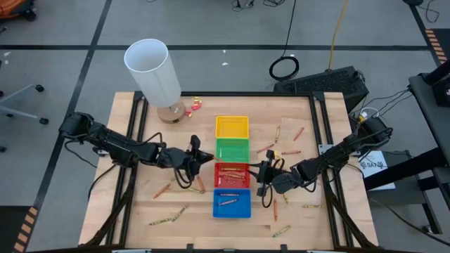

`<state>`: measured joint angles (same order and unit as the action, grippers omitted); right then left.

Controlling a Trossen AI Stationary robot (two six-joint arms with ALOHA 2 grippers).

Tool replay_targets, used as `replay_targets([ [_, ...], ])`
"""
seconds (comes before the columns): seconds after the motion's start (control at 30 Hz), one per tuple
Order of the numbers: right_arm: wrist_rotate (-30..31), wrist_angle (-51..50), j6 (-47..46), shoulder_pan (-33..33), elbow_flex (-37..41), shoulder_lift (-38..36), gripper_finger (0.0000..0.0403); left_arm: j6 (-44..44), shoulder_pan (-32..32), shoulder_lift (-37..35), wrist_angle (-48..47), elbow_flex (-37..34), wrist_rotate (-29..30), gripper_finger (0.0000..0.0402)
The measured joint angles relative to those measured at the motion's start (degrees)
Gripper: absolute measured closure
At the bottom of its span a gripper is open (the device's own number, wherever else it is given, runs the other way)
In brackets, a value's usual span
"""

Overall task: Sort crayons
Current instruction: Put the orange crayon into the green bin

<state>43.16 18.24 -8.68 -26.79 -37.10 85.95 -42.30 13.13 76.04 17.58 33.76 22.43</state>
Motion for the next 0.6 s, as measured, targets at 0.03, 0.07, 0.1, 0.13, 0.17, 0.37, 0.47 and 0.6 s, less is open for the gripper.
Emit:
replay_targets([
  [0.03, 0.0, 0.0, 0.3, 0.0, 0.0, 0.0, 0.0316, 0.0, 0.0, 0.0, 0.3, 0.0, -0.5, 0.0387],
  [0.07, 0.0, 0.0, 0.6, 0.0, 0.0, 0.0, 0.0316, 0.0, 0.0, 0.0, 0.5, 0.0, -1.3, 0.0387],
  [0.1, 0.0, 0.0, 1.0, 0.0, 0.0, 0.0, 0.0316, 0.0, 0.0, 0.0, 0.8, 0.0, -1.7, 0.0387],
  [0.13, 0.0, 0.0, 1.4, -0.1, 0.0, 0.0, 0.0316, 0.0, 0.0, 0.0, 1.2, 0.0, -2.1, 0.0387],
  [0.17, 0.1, -0.1, 1.8, -0.2, 0.0, -0.2, 0.0316, 0.0, 0.0, 0.0, 1.8, 0.0, -2.4, 0.0387],
  [0.37, 0.2, -1.0, 1.9, -1.6, 0.0, -2.9, 0.0316, 3.0, 0.0, 0.0, 3.1, 0.0, -3.1, 0.0387],
  [0.47, 0.2, -2.7, 1.9, -2.6, 0.0, -5.0, 0.0316, 4.5, 0.0, 0.0, 3.1, 0.0, -3.3, 0.0387],
  [0.6, 0.2, -7.5, 0.5, -3.7, 0.0, -8.3, 0.0316, 4.5, 0.0, 0.0, 5.4, 0.0, -3.5, 0.0387],
])
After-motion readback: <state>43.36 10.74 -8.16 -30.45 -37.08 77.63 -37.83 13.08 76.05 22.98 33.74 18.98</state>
